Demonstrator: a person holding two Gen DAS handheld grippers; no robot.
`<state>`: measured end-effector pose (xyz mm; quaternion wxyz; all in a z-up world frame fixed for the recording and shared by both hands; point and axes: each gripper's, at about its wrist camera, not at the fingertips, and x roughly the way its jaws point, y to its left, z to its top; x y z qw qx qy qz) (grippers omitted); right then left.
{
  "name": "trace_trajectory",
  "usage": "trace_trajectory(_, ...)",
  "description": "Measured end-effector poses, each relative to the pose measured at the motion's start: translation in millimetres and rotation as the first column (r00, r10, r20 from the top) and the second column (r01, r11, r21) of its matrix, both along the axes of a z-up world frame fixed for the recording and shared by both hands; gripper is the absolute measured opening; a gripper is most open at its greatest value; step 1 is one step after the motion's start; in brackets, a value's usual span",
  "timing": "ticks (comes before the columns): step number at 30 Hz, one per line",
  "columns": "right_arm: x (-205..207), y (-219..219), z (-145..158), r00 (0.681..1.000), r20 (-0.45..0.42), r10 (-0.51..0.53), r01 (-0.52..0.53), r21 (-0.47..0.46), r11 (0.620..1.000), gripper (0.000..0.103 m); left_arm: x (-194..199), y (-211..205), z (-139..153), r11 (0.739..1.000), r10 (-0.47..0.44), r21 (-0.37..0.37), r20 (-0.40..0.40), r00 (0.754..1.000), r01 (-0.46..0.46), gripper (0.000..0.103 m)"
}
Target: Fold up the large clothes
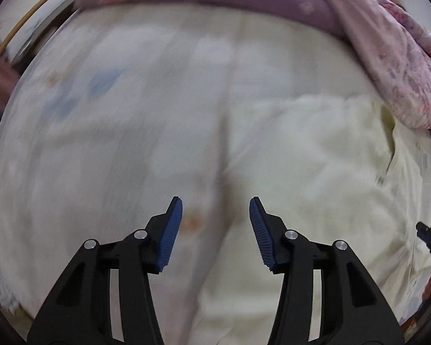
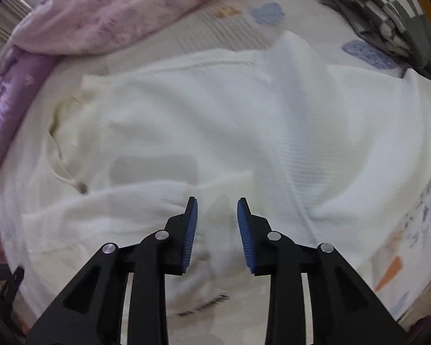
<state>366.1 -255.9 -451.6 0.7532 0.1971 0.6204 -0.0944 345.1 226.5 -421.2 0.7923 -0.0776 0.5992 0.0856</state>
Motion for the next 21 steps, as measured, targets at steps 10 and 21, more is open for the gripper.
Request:
trace_trajectory(10, 22, 71, -48, 0.969, -0.102, 0.225, -0.224, 0.015, 0.974, 0.0, 76, -33, -83, 0.977, -0.167, 0.128, -0.037, 0.985, 0.17, 0.007)
trace_trajectory(21, -16, 62, -2, 0.975, -0.028, 0.222, -0.213, 0.183, 0.96, 0.006, -1, -26, -25, 0.984, -0.172, 0.03, -0.063, 0.983, 0.174, 0.008)
